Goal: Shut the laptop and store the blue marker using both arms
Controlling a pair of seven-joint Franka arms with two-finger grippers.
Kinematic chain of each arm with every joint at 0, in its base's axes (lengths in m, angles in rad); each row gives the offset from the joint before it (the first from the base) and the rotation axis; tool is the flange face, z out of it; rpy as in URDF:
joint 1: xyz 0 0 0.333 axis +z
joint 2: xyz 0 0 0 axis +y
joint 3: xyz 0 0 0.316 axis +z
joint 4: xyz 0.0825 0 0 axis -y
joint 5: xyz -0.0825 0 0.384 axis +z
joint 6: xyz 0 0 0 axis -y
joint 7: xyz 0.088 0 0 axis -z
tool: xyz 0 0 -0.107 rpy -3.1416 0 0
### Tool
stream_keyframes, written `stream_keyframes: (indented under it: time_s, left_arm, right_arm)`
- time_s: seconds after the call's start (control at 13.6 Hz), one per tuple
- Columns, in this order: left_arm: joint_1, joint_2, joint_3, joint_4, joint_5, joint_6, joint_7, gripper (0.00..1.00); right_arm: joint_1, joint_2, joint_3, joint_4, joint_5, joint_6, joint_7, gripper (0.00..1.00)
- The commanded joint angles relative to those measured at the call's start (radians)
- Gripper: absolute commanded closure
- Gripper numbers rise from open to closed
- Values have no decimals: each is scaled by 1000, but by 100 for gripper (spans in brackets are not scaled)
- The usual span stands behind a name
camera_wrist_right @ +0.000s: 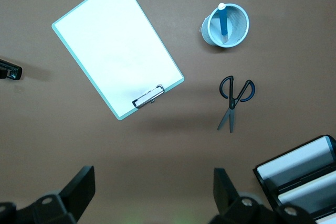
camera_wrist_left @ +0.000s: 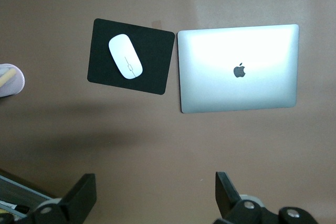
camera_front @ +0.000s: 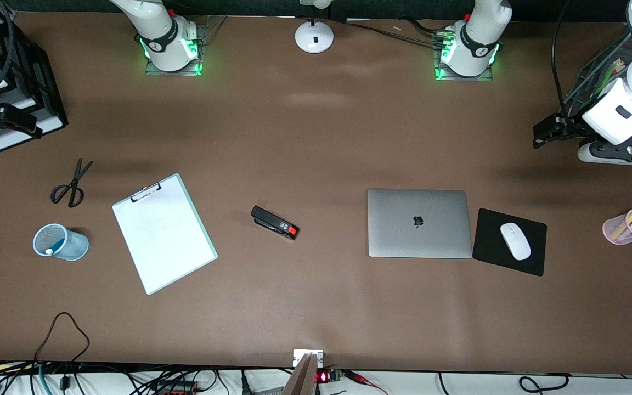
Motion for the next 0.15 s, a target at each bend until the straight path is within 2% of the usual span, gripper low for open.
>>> stream_keyframes:
  time_s: [0.0, 0.07]
  left_arm:
    - [7, -8, 2, 7, 16, -10, 15, 0]
    - [8, -8, 2, 7, 16, -10, 15, 0]
  right_arm:
    - [1, -21, 4, -14, 4, -6, 5, 0]
    - [1, -23, 4, -14, 4, -6, 5, 0]
